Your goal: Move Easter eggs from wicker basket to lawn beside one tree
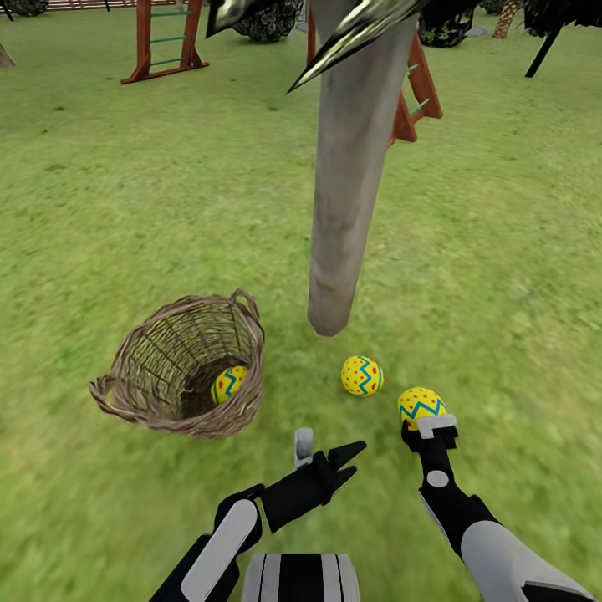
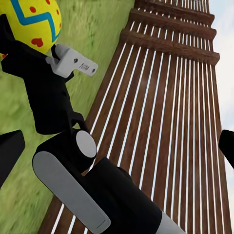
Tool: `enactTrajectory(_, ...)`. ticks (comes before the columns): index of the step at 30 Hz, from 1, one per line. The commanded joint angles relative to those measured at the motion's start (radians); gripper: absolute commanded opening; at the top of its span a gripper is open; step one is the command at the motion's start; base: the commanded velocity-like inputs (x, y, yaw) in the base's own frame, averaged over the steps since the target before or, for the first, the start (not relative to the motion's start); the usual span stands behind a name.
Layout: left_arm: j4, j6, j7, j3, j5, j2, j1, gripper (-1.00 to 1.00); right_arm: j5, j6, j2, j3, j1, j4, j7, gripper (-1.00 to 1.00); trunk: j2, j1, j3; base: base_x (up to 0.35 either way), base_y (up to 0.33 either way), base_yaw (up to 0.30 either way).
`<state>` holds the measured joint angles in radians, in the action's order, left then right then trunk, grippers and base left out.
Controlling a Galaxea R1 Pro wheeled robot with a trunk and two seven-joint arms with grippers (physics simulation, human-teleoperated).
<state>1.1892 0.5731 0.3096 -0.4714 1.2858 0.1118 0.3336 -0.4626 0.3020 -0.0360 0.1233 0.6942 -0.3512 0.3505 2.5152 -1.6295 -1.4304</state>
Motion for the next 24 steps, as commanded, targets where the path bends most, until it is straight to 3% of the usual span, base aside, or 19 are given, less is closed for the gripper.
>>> enactTrajectory(1, 0.000, 0.005, 0.000, 0.000, 0.006, 0.000, 0.000, 1.00, -0.010, 0.005, 0.001, 0.008, 0.001, 0.001, 0.001, -1.00, 0.000, 0.000, -0.001, 0.088, 0.000, 0.000)
enactTrajectory(5, 0.000, 0.005, 0.000, 0.001, 0.008, 0.000, 0.001, 1.00, -0.010, 0.005, 0.001, 0.008, 0.001, 0.000, 0.004, -1.00, 0.000, 0.000, -0.001, 0.016, -0.046, 0.031)
enactTrajectory(17, 0.000, 0.004, 0.000, 0.001, 0.011, 0.000, 0.001, 1.00, -0.010, 0.005, 0.002, 0.008, 0.001, 0.000, 0.008, -1.00, 0.000, 0.000, -0.015, 0.128, -0.303, 0.186)
enactTrajectory(24, 0.000, -0.012, 0.000, 0.001, 0.012, -0.001, 0.000, 1.00, -0.010, 0.005, 0.002, 0.009, 0.001, 0.001, 0.008, -1.00, 0.000, 0.000, -0.024, 0.071, -0.044, 0.192)
